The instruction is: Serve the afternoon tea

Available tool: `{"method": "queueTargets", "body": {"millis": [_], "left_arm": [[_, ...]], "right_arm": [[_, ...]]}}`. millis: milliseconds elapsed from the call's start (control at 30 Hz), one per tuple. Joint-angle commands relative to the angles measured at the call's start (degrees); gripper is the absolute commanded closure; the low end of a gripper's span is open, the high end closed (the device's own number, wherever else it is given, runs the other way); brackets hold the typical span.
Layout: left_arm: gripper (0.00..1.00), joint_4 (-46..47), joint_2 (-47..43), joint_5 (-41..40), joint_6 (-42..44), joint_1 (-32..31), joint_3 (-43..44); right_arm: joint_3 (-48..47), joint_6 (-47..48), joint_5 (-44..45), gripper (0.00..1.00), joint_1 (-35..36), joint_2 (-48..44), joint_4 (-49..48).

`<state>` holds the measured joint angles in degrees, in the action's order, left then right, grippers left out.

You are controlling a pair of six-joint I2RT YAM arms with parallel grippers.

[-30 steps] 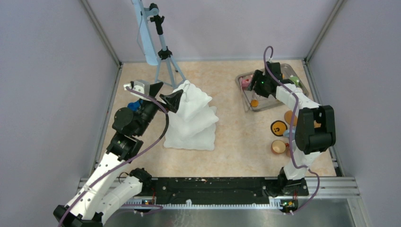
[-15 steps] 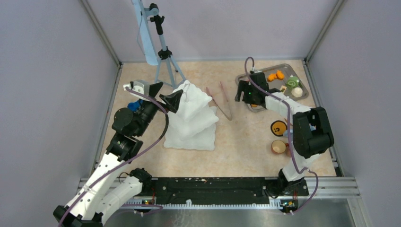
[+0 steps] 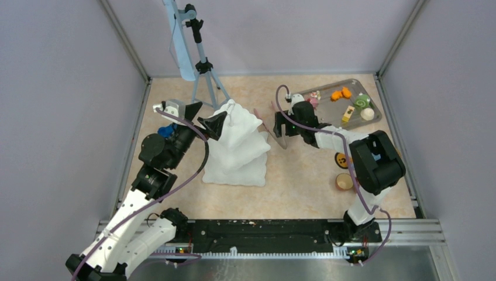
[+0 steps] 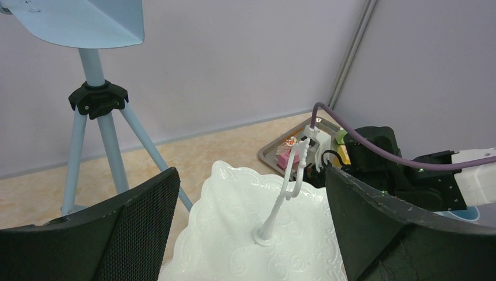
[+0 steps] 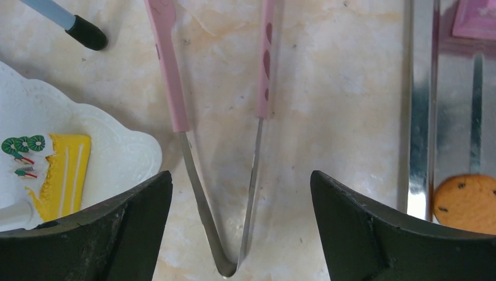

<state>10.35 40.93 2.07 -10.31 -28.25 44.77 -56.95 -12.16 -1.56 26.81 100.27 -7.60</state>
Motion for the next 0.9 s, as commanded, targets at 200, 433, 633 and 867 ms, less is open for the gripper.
{"method": "queueTargets", "body": {"millis": [200, 433, 633, 867], "left_arm": [[0.01, 3.2, -0.7, 0.5, 0.0, -0.4, -0.2], [0.01, 3.2, -0.3, 0.6, -0.1, -0.4, -0.2], [0.01, 3.2, -0.1, 0.5, 0.0, -0.4, -0.3], [0.01, 3.2, -0.1, 0.7, -0.1, -0.5, -0.3]], "right_arm": [[-0.6, 6.4, 0.1, 0.19, 3.1, 7.3, -8.3], [-0.1, 8.0, 5.1, 0.2, 5.1, 10.7, -11.6], [-1.7, 8.6, 8.9, 0.2, 5.5, 13.5, -11.0], [-1.0, 8.9, 9.2, 0.31, 5.5, 12.6, -10.7]]}}
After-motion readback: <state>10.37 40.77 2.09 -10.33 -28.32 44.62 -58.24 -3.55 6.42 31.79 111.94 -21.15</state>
